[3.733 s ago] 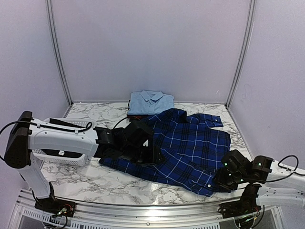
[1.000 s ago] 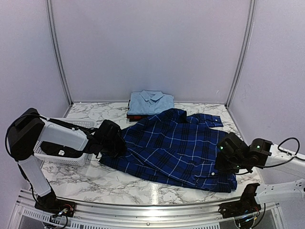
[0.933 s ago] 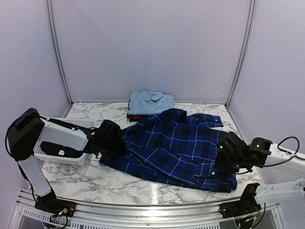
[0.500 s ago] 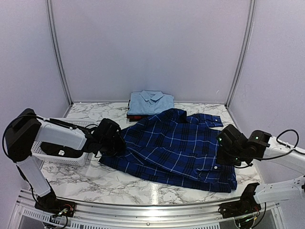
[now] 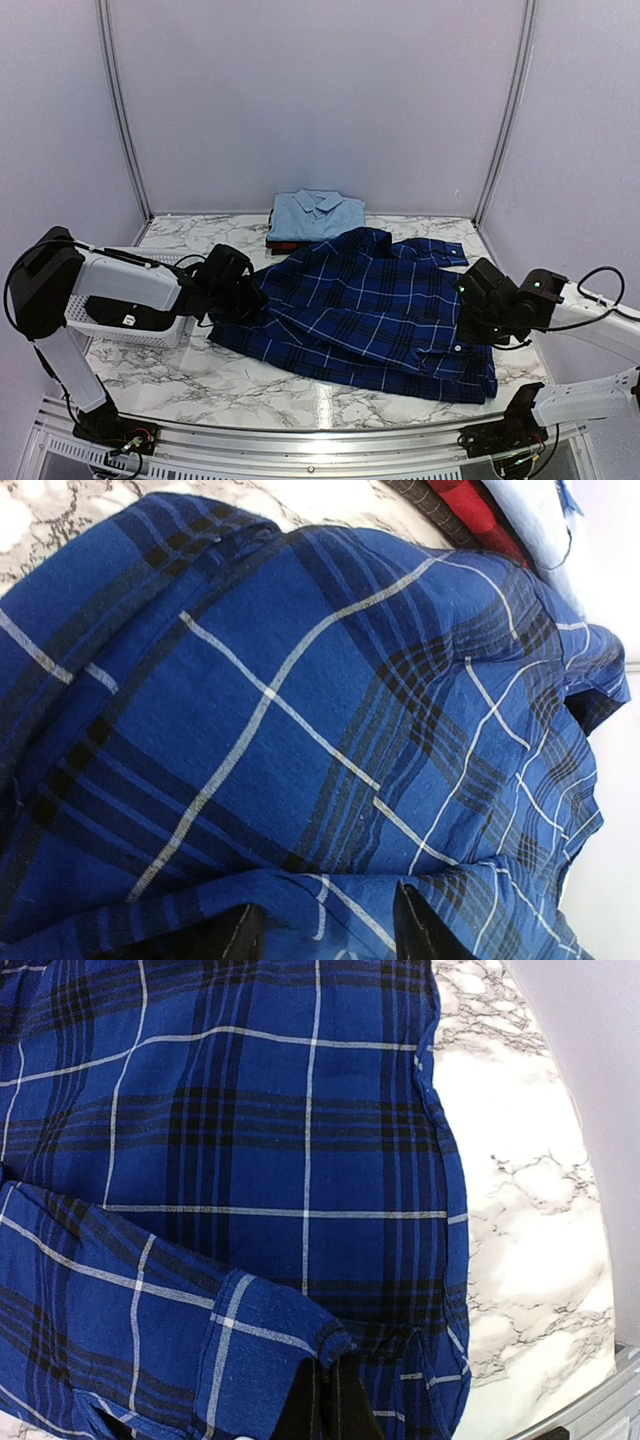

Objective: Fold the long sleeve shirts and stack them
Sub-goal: Adjust the sleeve of the 1/3-folded shirt.

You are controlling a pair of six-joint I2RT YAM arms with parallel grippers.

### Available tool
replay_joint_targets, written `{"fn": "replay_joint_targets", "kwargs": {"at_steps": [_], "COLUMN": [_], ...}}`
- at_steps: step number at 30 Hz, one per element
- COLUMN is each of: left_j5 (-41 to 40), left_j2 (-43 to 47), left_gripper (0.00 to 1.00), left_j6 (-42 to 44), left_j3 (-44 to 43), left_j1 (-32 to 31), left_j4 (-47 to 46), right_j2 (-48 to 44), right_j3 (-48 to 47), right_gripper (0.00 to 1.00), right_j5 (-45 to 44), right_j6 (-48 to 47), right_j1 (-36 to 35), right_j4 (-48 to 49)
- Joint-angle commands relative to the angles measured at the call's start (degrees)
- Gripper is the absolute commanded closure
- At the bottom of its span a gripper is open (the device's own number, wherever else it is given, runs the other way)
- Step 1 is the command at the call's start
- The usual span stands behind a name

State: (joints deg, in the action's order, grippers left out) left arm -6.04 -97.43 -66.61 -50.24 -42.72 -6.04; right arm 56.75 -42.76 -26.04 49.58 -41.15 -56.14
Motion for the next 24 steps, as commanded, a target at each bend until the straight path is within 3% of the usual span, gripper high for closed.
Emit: {"fn": "replay_joint_targets", "kwargs": {"at_steps": [1,7,12,21,24], "left_j5": [-0.92,-0.65,-0.3,-4.78,-6.65], "left_j2": [-0.16,-0.52,-0.28,4.55,7.4], "left_gripper": [0.53,0.54,0.63,0.71,0.69], "left_j6": [1.46,1.63,1.9,6.65,9.57], "left_j3": [-1.33,-1.1,-0.29,-0.3,-1.02], "left_j1": [1.36,2.18,2.2,2.74,3.08], "left_j4": [2.41,2.82,2.78,9.99,13.32], "right_j2": [-0.4,1.74,3.27,-4.33,-4.39], "right_j3": [-0.87,0.91,2.15,0.52,-2.07], "right_gripper": [1.0,1.0,0.95,0.69,0.66], "right_j5": [-1.09,0.52,2.36,4.65,6.82], "right_j6": [1.58,1.84,2.19,0.79,-2.17], "right_j1": [1.59,2.79,2.81,2.76,2.75], "right_j4": [-1.38,0.91,2.17,-0.36,0.67]}}
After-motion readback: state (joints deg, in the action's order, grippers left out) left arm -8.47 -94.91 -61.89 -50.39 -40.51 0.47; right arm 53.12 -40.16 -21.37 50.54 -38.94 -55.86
